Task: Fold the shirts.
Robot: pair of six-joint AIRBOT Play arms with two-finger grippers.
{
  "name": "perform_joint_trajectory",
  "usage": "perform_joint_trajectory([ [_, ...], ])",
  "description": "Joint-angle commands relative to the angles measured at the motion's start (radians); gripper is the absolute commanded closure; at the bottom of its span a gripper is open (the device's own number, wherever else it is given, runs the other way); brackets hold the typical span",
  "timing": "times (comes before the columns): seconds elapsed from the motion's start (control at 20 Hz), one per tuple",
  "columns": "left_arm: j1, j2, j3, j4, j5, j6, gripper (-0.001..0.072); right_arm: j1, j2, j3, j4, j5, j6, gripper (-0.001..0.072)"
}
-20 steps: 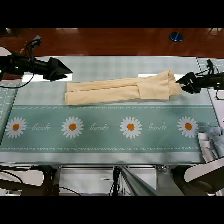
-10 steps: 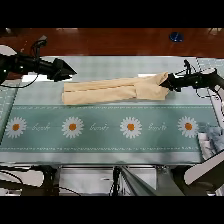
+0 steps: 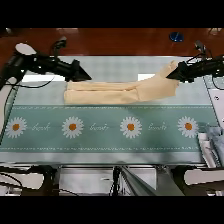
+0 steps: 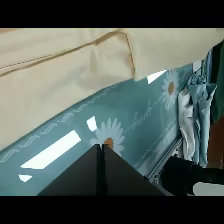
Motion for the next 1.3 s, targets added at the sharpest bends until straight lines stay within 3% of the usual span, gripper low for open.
perform_joint_trajectory([
  [0.0,-0.193,-0.010,0.000,-0.006,0.200,-0.092,0.0683,0.000,0.145,0.001,-0.143,0.115,0.082,0.0682],
  [0.15,-0.366,-0.056,0.000,-0.007,0.363,-0.166,0.0682,0.000,0.230,0.001,-0.188,0.145,0.107,0.0682],
  [0.4,-0.564,-0.170,0.000,-0.012,0.454,-0.225,0.0682,0.000,0.325,0.001,-0.187,0.166,0.132,0.0682],
  [0.8,-0.719,-0.367,0.046,-0.285,0.649,-0.219,0.0683,0.000,0.406,0.001,-0.188,0.226,0.149,0.0682],
  [1.05,-0.667,-0.394,0.146,-0.371,0.636,-0.121,0.0684,0.000,0.432,0.000,-0.274,0.245,0.169,0.0681],
  [1.25,-0.452,-0.224,0.145,-0.325,0.364,0.127,0.0684,0.006,0.421,-0.003,-0.294,0.217,0.201,0.0681],
])
